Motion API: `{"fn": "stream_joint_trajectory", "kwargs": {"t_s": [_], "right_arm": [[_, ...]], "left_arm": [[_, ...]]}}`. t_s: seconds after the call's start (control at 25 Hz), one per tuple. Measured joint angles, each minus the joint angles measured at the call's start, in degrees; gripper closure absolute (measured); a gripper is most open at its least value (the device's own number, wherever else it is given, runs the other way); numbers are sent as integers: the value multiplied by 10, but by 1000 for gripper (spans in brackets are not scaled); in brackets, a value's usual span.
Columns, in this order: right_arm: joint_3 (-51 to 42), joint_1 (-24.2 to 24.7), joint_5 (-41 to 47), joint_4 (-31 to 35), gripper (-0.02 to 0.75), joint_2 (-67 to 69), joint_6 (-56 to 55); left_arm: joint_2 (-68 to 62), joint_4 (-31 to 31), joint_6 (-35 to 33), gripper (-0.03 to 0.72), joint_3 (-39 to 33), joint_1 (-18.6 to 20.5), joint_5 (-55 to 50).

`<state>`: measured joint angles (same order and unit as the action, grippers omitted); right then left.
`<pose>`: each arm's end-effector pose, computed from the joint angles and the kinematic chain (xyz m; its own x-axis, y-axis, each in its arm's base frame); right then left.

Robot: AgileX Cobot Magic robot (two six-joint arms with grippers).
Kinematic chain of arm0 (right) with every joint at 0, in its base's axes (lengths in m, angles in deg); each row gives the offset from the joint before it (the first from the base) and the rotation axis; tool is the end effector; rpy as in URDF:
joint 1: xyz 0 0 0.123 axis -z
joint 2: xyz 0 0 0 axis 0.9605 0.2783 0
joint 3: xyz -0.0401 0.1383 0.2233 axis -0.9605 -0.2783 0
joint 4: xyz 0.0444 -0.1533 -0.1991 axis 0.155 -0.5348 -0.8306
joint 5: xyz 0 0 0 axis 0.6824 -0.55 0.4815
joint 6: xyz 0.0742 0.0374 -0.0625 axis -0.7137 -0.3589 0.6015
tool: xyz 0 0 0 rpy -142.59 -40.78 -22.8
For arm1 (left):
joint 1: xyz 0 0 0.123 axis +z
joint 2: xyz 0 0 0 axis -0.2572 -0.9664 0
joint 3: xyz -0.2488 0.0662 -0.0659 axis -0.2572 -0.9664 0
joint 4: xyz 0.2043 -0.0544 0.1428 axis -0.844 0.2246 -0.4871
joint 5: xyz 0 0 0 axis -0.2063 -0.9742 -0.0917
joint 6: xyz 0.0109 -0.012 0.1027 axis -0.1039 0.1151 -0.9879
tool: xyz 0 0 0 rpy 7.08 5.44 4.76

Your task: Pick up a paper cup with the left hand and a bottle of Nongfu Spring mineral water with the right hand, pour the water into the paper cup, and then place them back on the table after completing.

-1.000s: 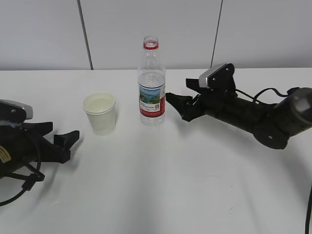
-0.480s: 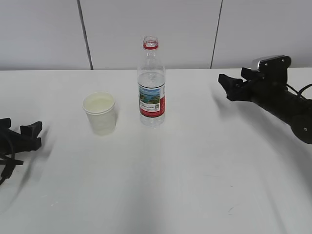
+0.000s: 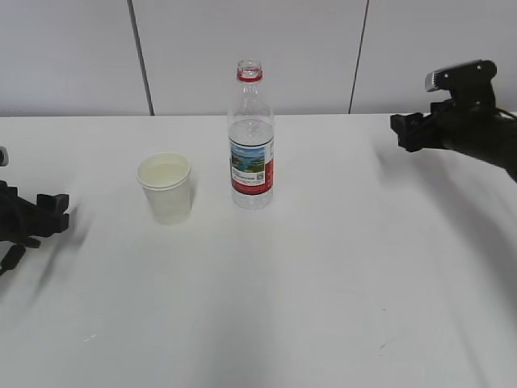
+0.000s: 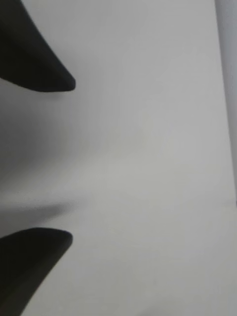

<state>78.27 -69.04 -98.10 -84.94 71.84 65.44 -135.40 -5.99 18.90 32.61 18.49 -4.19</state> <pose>0.4440 -0.0134 0.1157 -0.2866 -0.2238 -0.9316 -0.2143 0.9627 -0.1653 0.3229 0.0037 0.0695 -0.4124 0.0613 -0.9090 0.1179 0.9929 0.0135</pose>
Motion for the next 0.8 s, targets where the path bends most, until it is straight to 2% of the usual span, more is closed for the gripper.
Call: {"fn": "stream_joint_trajectory", "kwargs": {"t_s": [0.48, 0.64, 0.8], "right_arm": [[60, -1, 462, 11, 144, -121, -18], [94, -2, 589, 51, 144, -142, -10], [135, -2, 703, 129, 145, -149, 68]], "left_arm": [[180, 11, 14, 185, 146, -2, -531], [212, 22, 14, 185, 204, -2, -680], [223, 25, 11, 187, 250, -2, -823]]}}
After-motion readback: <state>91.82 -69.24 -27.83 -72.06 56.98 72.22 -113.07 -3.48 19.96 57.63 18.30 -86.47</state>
